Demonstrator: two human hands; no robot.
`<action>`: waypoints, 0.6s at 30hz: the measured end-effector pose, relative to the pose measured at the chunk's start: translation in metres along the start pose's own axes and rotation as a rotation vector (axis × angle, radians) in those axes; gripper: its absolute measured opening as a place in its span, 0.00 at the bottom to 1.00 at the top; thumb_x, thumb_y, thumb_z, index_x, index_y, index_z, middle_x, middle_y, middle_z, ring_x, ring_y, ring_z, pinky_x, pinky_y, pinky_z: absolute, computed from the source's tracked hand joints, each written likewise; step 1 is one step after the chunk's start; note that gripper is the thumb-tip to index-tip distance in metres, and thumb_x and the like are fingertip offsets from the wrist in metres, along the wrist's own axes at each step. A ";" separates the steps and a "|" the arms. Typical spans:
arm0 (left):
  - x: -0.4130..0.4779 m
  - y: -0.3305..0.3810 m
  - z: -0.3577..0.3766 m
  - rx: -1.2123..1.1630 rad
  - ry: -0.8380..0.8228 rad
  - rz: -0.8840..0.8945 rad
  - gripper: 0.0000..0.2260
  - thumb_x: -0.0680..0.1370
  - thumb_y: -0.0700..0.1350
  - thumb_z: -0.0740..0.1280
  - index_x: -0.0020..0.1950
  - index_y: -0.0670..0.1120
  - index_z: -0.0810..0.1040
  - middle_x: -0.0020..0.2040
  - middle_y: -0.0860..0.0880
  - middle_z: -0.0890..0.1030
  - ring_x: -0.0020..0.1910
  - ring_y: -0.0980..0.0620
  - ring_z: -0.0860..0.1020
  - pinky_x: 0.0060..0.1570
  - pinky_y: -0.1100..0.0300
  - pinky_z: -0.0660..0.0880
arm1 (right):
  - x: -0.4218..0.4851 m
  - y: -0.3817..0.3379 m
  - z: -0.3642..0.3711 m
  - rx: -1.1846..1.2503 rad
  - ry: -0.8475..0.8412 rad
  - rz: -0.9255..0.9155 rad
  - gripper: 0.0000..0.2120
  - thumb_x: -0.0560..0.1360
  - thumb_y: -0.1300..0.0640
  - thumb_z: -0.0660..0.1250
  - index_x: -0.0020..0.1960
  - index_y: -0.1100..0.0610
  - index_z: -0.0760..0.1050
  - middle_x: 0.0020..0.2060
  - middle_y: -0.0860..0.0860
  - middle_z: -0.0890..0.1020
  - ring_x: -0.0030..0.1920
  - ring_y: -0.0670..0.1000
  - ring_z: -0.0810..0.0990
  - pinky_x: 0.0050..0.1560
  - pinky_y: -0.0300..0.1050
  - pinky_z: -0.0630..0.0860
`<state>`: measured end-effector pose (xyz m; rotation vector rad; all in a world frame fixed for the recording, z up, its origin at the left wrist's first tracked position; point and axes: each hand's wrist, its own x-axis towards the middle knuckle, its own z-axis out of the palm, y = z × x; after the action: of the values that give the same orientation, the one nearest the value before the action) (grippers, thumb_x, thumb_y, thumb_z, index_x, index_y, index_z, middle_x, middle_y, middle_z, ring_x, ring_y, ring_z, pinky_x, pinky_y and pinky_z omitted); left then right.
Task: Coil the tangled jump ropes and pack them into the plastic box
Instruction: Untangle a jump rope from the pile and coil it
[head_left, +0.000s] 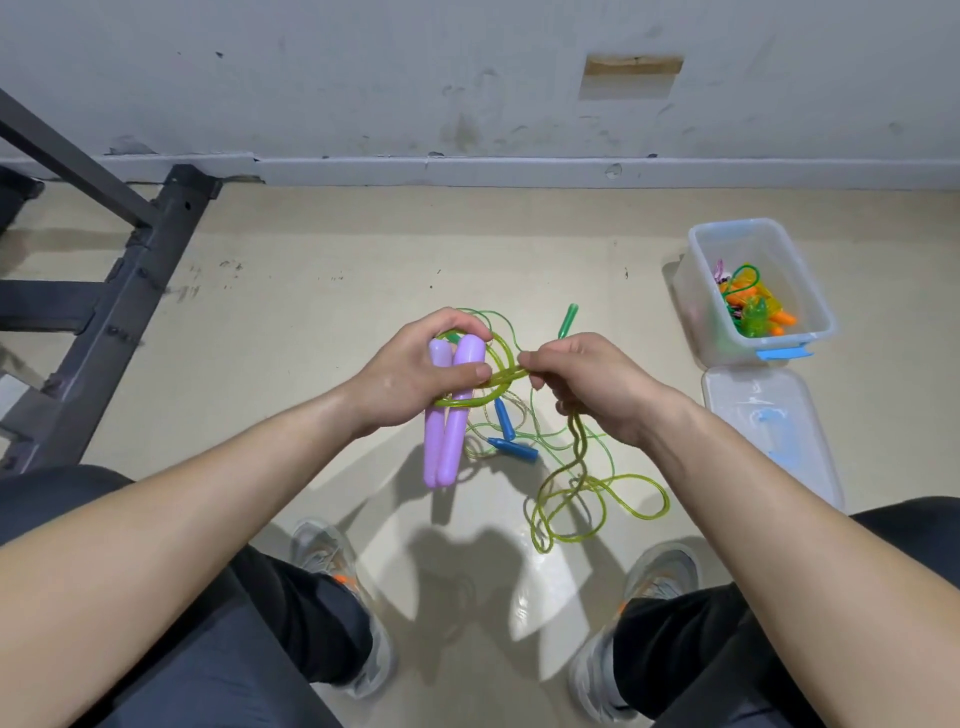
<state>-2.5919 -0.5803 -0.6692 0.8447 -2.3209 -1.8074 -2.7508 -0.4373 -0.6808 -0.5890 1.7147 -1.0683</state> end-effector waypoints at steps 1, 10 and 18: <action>0.001 -0.002 0.001 0.031 0.012 0.008 0.11 0.77 0.39 0.73 0.58 0.47 0.78 0.39 0.64 0.79 0.36 0.57 0.77 0.40 0.67 0.74 | 0.000 0.000 0.001 0.032 0.004 0.001 0.20 0.79 0.55 0.68 0.29 0.56 0.73 0.23 0.47 0.64 0.25 0.47 0.61 0.32 0.44 0.60; 0.006 -0.012 0.000 0.026 0.127 -0.043 0.10 0.77 0.40 0.73 0.57 0.49 0.79 0.42 0.53 0.80 0.33 0.58 0.78 0.36 0.68 0.74 | -0.002 0.000 -0.004 0.187 0.175 -0.012 0.22 0.76 0.58 0.68 0.24 0.53 0.69 0.27 0.51 0.63 0.26 0.48 0.58 0.29 0.43 0.60; 0.007 -0.004 0.001 -0.028 0.142 -0.011 0.10 0.78 0.42 0.72 0.58 0.52 0.77 0.38 0.48 0.80 0.33 0.55 0.77 0.35 0.64 0.75 | -0.003 -0.003 -0.009 0.297 0.304 -0.088 0.20 0.75 0.60 0.67 0.25 0.53 0.71 0.24 0.47 0.66 0.25 0.47 0.59 0.30 0.43 0.60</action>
<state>-2.5970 -0.5833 -0.6749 0.9506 -2.2035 -1.7184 -2.7584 -0.4324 -0.6757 -0.3265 1.7510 -1.5048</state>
